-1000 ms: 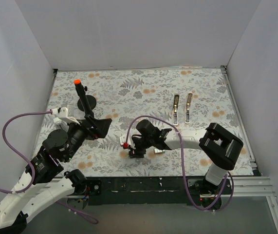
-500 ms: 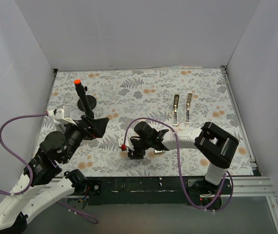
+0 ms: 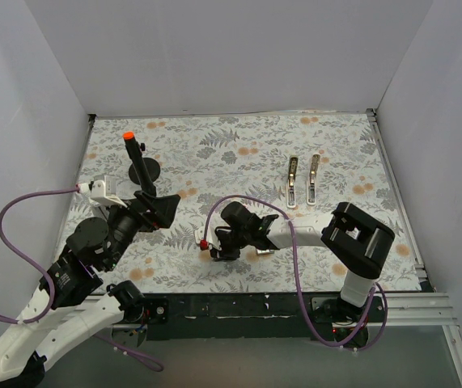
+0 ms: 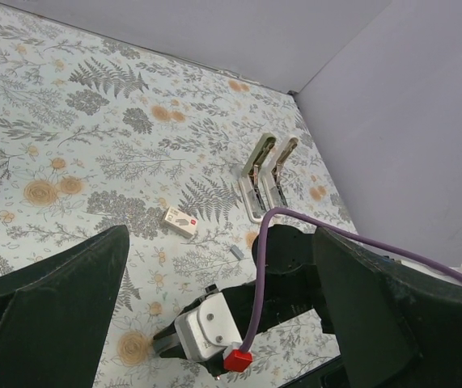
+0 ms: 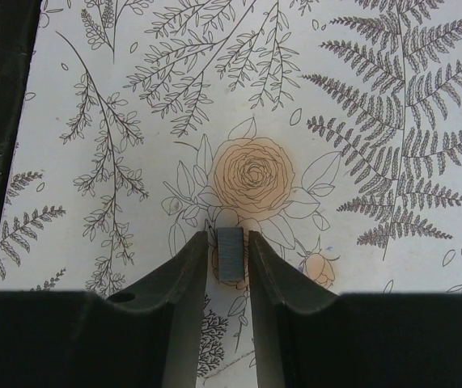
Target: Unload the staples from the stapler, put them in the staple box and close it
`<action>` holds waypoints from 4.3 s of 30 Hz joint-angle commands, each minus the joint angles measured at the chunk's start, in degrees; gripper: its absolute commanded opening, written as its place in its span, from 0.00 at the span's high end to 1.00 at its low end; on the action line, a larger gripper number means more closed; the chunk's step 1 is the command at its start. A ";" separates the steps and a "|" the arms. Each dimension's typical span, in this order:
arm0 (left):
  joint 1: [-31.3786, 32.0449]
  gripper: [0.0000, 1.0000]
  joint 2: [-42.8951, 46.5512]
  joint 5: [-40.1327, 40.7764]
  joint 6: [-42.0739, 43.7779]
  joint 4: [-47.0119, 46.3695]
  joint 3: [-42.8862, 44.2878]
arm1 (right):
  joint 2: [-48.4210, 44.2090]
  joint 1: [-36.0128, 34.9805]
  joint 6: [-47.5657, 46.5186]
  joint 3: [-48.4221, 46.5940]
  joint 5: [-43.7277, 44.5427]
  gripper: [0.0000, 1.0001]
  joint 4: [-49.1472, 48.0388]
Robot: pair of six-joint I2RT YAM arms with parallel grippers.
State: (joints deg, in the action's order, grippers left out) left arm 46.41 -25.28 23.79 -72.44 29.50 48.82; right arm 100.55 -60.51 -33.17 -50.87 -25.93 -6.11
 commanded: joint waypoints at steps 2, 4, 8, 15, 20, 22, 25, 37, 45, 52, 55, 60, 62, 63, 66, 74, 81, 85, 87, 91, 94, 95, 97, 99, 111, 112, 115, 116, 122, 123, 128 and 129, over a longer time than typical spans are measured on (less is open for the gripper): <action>0.17 0.02 0.32 1.96 0.55 0.12 1.28 | -0.27 -0.22 0.21 -1.07 0.97 0.69 1.71; 0.17 0.02 0.32 1.96 0.20 0.21 1.37 | -0.10 -0.31 0.38 -1.07 0.97 0.70 1.98; 0.17 0.02 0.58 1.96 0.02 0.12 1.28 | 0.08 -0.22 1.35 -1.33 1.15 0.71 2.15; 0.17 0.02 -0.21 1.35 -0.06 -0.23 1.28 | -0.35 -0.13 3.98 -2.30 2.55 0.72 2.68; 0.17 0.02 -0.91 0.82 -0.15 -0.49 0.32 | -2.55 1.44 8.46 -0.99 5.27 0.72 1.01; 0.17 0.02 -1.09 0.73 -0.24 -1.10 -0.65 | -4.04 2.76 11.62 0.24 5.80 0.72 0.75; 0.17 0.02 -1.87 0.73 -0.94 -1.37 -3.20 | -6.68 3.90 15.14 2.52 7.21 0.72 -0.57; -0.18 0.02 -17.07 6.27 -9.46 6.00 1.69 | -9.77 5.40 23.58 -3.16 17.58 0.61 12.58; -12.21 0.02 -29.38 -10.68 -7.72 10.31 16.12 | -0.63 5.58 23.15 -14.51 14.78 0.56 25.43; -15.65 0.02 -33.87 -14.30 -6.57 13.57 27.37 | 4.91 5.23 22.36 -21.63 12.75 0.56 31.24; -15.65 0.02 -34.22 -14.65 -5.96 13.48 30.01 | 5.88 4.44 20.87 -22.87 13.45 0.55 32.21; -15.65 0.02 -33.43 -14.91 -5.43 13.31 29.93 | 6.67 3.30 18.67 -24.45 13.19 0.51 33.35; -15.65 0.02 -33.35 -14.74 -5.34 13.40 29.58 | 6.76 2.59 17.53 -24.54 13.54 0.50 33.44; -15.65 0.02 -33.00 -14.65 -5.43 13.48 29.32 | 6.76 2.07 17.09 -24.71 13.71 0.50 33.53; -15.65 0.02 -32.38 -14.47 -5.43 13.22 28.70 | 7.72 0.84 15.25 -25.50 14.07 0.49 35.11; -15.65 0.02 -30.62 -13.95 -4.90 13.57 30.72 | 11.24 -0.66 13.22 -29.20 17.76 0.50 38.45; -15.65 0.02 -30.44 -13.86 -4.63 13.22 30.55 | 12.30 -1.80 12.51 -29.63 18.73 0.52 39.16; -15.65 0.02 -30.09 -13.95 -4.64 12.78 29.50 | 12.21 -2.42 12.51 -29.55 18.73 0.53 39.51; -15.65 0.02 -29.92 -14.12 -4.64 12.69 29.23 | 11.95 -2.94 12.69 -29.46 18.99 0.54 39.42; -15.65 0.02 -29.92 -13.86 -4.55 12.60 28.88 | 12.03 -3.82 12.95 -29.55 19.69 0.55 39.07; -15.65 0.02 -29.66 -13.95 -4.55 12.60 28.79 | 12.56 -4.35 13.13 -29.64 20.83 0.56 39.51; -15.56 0.02 -29.57 -13.95 -4.55 12.60 28.79 | 12.65 -4.35 13.22 -29.55 21.10 0.57 39.42; -15.65 0.02 -29.48 -13.77 -4.46 12.60 28.70 | 12.65 -4.53 13.65 -29.37 22.49 0.58 39.33; -15.65 0.02 -29.04 -13.60 -4.46 12.60 28.53 | 12.48 -4.53 13.57 -29.02 23.03 0.59 39.16; -15.65 0.02 -28.60 -13.95 -4.64 12.34 28.17 | 12.83 -4.44 13.48 -27.88 23.91 0.67 38.19; -15.65 0.02 -28.51 -14.03 -4.64 12.34 28.17 | 12.83 -4.44 13.48 -27.88 23.82 0.68 38.28; -15.65 0.02 -28.42 -14.21 -4.55 12.34 28.09 | 12.48 -4.44 13.92 -27.70 23.82 0.71 38.45; -15.65 0.02 -28.42 -14.12 -4.63 12.25 27.91 | 12.30 -4.35 14.09 -27.53 23.82 0.73 38.19; -15.65 0.02 -28.69 -13.77 -4.37 12.08 26.68 | 10.37 -4.00 16.11 -25.42 23.65 0.76 36.70; -15.65 0.02 -28.60 -13.95 -4.37 11.82 26.33 | 10.10 -3.83 16.55 -25.24 23.82 0.76 36.61; -15.65 0.02 -28.34 -13.95 -4.28 11.37 25.19 | 7.73 -2.16 19.80 -23.31 23.91 0.78 35.73; -15.65 0.02 -28.34 -13.86 -4.20 11.37 24.93 | 7.12 -1.72 20.50 -23.05 23.74 0.79 35.64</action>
State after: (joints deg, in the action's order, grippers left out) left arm 31.18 -54.76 9.80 -77.76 41.56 74.54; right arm 110.63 -63.94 -16.23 -75.94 -2.72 29.67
